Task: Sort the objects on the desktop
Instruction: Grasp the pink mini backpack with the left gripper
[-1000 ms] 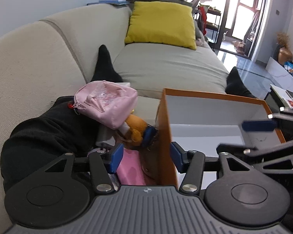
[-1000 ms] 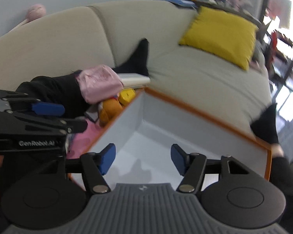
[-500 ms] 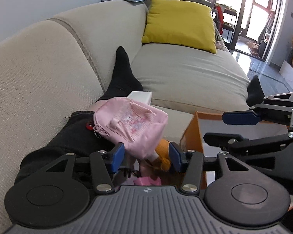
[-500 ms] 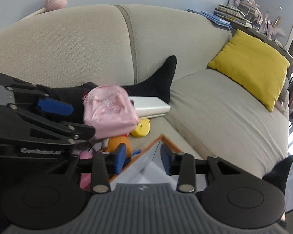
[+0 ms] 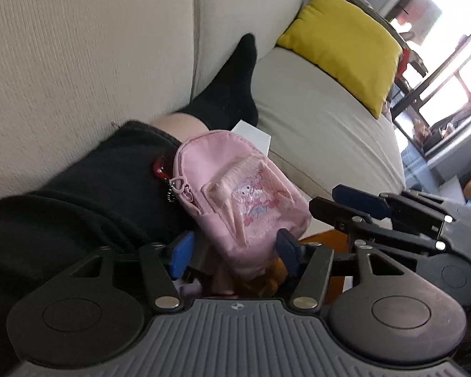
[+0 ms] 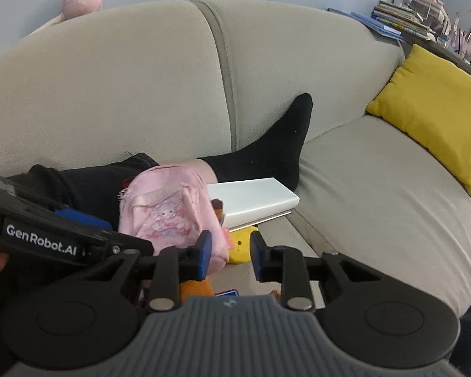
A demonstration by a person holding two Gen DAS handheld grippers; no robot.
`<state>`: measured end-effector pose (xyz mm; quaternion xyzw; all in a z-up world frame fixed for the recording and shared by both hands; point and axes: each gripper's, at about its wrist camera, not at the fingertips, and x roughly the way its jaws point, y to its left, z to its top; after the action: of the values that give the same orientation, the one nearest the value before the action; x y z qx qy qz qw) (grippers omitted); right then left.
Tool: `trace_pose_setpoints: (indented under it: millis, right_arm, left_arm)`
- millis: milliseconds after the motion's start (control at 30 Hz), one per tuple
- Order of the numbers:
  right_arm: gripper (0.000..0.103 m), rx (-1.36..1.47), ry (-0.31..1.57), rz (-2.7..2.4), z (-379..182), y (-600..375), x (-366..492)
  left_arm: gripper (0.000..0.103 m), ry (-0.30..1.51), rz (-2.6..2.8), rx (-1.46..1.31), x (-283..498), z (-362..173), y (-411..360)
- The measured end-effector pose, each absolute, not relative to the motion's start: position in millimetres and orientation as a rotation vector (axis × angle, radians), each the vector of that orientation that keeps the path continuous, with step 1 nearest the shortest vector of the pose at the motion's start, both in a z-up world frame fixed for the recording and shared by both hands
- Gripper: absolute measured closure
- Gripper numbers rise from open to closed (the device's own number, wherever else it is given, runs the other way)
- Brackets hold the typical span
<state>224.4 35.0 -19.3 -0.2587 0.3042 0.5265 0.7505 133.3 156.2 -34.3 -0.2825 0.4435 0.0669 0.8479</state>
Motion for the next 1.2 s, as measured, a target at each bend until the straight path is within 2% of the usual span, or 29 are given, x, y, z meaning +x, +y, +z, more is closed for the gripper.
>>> trace_pose_setpoints:
  millis: [67, 200, 300, 467, 700, 800, 833, 867, 1100, 1200]
  right_arm:
    - [0.082, -0.572, 0.699, 1.164, -24.7, 38.6, 229.3]
    - [0.082, -0.587, 0.737, 1.180, -35.7, 41.2, 232.0]
    - [0.082, -0.595, 0.730, 1.183, -38.2, 41.8, 231.7]
    - [0.080, -0.573, 0.743, 1.191, -30.4, 37.2, 232.5]
    - [0.080, -0.611, 0.764, 1.250, -19.8, 27.3, 207.2]
    - [0.077, -0.621, 0.861, 1.316, -23.5, 28.8, 188.9]
    - [0.070, -0.619, 0.901, 1.329, -26.3, 30.3, 184.0]
    - [0.068, -0.620, 0.945, 1.333, -29.9, 32.6, 177.6]
    - [0.066, -0.644, 1.089, 1.177, -66.7, 54.9, 154.3]
    - [0.064, -0.685, 1.092, 1.130, -78.9, 62.2, 143.6]
  left_arm:
    - [0.032, 0.933, 0.140, -0.661, 139.5, -43.1, 163.4]
    - [0.034, 0.897, 0.183, -0.702, 145.2, -51.7, 167.3]
    - [0.054, 0.859, 0.198, -0.690, 144.5, -50.8, 166.9]
    - [0.066, 0.817, 0.181, -0.636, 136.4, -37.4, 167.5]
    - [0.068, 0.784, 0.228, -0.354, 107.2, 6.8, 154.7]
    - [0.068, 0.829, 0.196, -0.328, 96.0, 12.1, 154.6]
    - [0.068, 0.840, 0.193, -0.313, 91.8, 12.3, 153.5]
    - [0.068, 0.856, 0.195, -0.289, 87.3, 12.0, 151.0]
    - [0.067, 0.878, 0.183, -0.234, 58.8, 7.8, 142.2]
    - [0.067, 0.856, 0.183, -0.257, 49.6, 7.8, 144.9]
